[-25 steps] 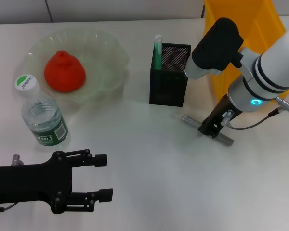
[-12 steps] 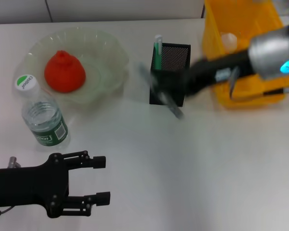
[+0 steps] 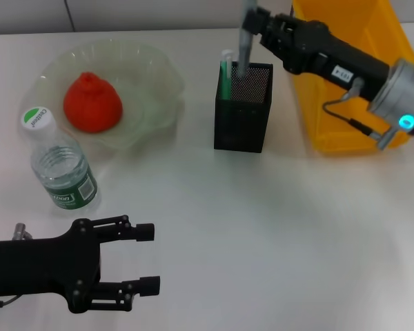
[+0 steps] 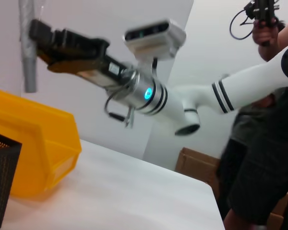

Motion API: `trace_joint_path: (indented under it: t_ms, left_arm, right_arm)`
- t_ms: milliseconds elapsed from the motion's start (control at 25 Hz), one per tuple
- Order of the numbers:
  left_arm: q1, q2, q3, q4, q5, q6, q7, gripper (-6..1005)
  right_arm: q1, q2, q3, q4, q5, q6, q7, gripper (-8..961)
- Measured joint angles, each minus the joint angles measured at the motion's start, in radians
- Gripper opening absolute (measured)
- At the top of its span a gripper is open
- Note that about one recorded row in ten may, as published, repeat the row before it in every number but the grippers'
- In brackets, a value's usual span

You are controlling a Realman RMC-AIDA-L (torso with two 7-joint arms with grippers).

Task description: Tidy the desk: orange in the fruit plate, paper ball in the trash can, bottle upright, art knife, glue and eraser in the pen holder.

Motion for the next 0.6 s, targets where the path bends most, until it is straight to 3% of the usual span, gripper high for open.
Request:
trace_joint_path:
  t_ms: [280,520,600]
  left_arm:
    - [-0.016,-0.002,-0.001,0.0,-0.003,0.004,-0.002,797]
    - [-0.022,-0.004,-0.001,0.0,-0.003,0.002,-0.005,797]
    - [-0.022,-0.004,-0.002,0.0,-0.003,0.001,-0.006,797]
  right_arm:
    - [0.052,0.002,0.039,0.208,0.088,0.086,-0.355,123]
    - [0.076,0.002,0.089,0.254,0.091,0.17,-0.394,143]
    - [0.077,0.002,0.086,0.256,0.089,0.176,-0.394,342]
